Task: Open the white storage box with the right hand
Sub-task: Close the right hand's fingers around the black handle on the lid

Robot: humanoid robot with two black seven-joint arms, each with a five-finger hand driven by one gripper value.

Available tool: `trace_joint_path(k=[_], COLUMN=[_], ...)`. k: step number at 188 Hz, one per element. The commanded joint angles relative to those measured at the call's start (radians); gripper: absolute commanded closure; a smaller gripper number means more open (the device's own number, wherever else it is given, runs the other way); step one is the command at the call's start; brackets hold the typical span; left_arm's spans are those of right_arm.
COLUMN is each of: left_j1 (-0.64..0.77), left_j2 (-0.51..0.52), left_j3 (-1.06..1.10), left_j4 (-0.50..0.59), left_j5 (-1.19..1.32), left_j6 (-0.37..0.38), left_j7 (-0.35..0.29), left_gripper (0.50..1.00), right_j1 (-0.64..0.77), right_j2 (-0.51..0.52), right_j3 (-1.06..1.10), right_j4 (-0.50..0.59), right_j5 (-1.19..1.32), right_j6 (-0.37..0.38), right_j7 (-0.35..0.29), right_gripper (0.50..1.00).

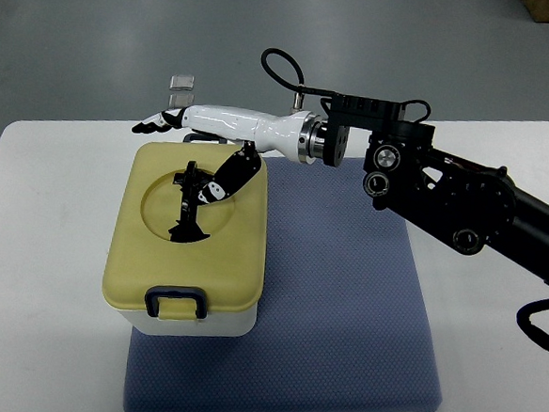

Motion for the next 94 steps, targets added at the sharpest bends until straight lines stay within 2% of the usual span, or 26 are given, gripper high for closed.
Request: trace_joint_path(k=[1,7,19,32,60,94], left_j1=[0.0,0.0,0.0,0.0,0.0,0.0], left_j2=[0.0,0.0,0.0,0.0,0.0,0.0], left_j3=[0.0,0.0,0.0,0.002,0.002,0.002], left_j4=[0.0,0.0,0.0,-0.001,0.0,-0.003], left_j5=[0.0,0.0,0.0,0.0,0.0,0.0], left_j6=[0.001,0.001,0.001,0.001,0.001,0.001], left_j7=[0.0,0.0,0.0,0.0,0.0,0.0], left_gripper=[0.5,0.5,0.5,0.5,0.5,0.5], right_j1=[-0.01,-0.013,-0.016,-0.026,-0.027,-0.026], right_j2=[0.0,0.0,0.0,-0.002,-0.002,-0.002], right_j3=[-0.002,-0.002,-0.002,-0.002,-0.002,-0.001], right_j4=[-0.001,0.001,0.001,0.001,0.001,0.001], right_j5=[0.0,0.0,-0.005,-0.008,-0.008,-0.006], right_j6=[-0.009,-0.014,-0.02,-0.022,-0.023,-0.032], right_j7=[0.0,0.0,0.0,0.0,0.0,0.0], right_gripper=[0.623,0.664,0.701,0.83,1.0,1.0])
